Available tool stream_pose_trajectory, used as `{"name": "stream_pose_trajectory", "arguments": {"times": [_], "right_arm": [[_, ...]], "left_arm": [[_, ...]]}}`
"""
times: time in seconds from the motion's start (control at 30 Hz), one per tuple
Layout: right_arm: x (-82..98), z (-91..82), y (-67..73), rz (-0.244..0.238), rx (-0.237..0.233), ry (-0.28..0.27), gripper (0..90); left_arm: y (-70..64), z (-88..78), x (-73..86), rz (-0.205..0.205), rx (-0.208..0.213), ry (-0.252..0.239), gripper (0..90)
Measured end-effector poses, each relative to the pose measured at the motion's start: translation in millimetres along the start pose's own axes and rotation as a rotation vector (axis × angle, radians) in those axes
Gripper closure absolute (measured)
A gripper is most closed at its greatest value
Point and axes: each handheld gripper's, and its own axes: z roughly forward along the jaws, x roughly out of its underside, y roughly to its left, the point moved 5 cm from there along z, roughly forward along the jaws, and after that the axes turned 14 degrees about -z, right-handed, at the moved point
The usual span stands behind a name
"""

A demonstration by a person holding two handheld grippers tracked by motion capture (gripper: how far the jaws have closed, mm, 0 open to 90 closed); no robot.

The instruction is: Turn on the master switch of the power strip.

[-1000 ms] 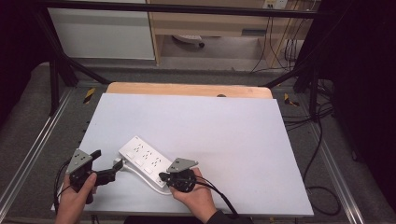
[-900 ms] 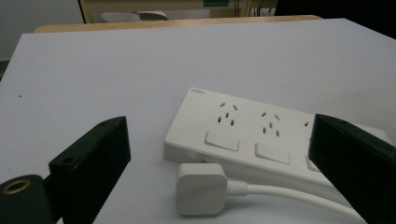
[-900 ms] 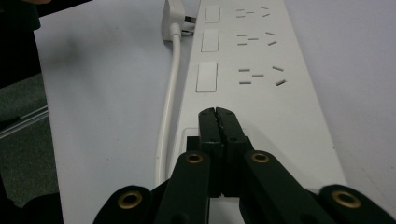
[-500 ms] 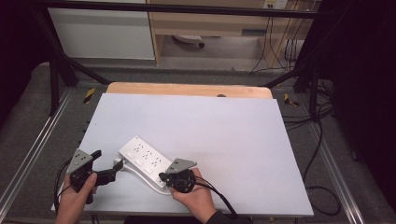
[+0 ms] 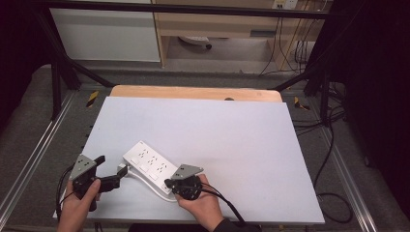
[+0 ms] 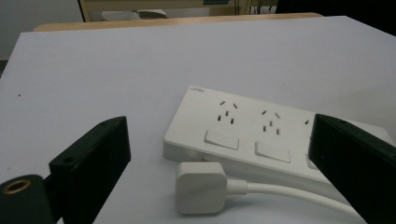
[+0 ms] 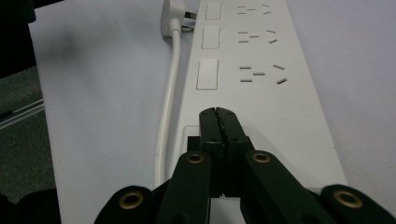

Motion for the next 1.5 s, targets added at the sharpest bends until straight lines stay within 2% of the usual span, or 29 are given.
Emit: {"name": "stream_pose_trajectory", "arguments": {"times": [1.5], "right_arm": [[-0.1, -0.6, -0.4, 0.025, -0.005, -0.009, 90.0]], "left_arm": [[-0.2, 0.4, 0.3, -0.002, 0.002, 0.003, 5.8]]}}
